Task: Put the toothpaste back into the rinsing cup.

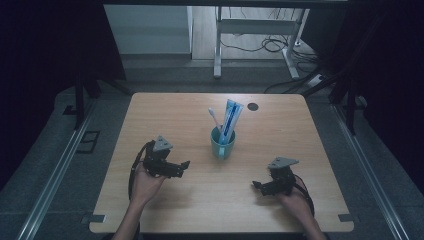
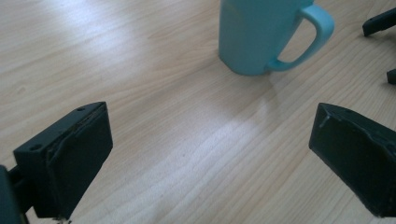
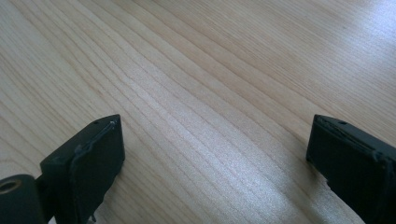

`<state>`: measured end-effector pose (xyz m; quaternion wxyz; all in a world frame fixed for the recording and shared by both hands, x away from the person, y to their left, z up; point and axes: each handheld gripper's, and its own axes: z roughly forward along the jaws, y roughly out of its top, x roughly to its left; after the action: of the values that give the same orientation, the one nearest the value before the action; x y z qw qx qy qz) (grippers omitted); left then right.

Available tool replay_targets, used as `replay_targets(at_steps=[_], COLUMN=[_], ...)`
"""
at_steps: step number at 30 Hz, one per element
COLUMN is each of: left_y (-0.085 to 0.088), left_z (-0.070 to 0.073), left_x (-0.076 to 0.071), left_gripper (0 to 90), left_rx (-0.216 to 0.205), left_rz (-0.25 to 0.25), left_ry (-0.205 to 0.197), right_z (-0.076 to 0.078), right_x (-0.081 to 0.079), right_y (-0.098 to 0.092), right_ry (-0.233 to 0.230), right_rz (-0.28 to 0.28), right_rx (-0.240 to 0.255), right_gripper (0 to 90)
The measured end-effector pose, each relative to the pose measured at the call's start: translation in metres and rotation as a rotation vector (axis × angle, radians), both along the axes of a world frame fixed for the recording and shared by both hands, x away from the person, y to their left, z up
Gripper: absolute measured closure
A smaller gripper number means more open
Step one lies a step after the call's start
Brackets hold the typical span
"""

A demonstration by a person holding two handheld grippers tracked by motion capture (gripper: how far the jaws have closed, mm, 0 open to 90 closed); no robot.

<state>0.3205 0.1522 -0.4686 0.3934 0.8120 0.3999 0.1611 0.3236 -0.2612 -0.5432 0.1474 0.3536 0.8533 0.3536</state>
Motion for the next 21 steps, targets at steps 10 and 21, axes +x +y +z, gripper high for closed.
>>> replay_targets(at_steps=[10, 21], left_y=[0.008, 0.015], left_z=[-0.014, -0.034], left_x=[-0.011, -0.02], left_gripper=[0.0, 0.0], left_rx=[-0.018, -0.045], left_rz=[0.005, 0.015], left_ry=[0.011, 0.032], right_z=[0.0, 0.0], right_x=[0.0, 0.0], right_y=[0.0, 0.0], right_ry=[0.0, 0.002], right_rz=[-0.001, -0.003], right_rx=[0.0, 0.001], right_gripper=[4.0, 4.0])
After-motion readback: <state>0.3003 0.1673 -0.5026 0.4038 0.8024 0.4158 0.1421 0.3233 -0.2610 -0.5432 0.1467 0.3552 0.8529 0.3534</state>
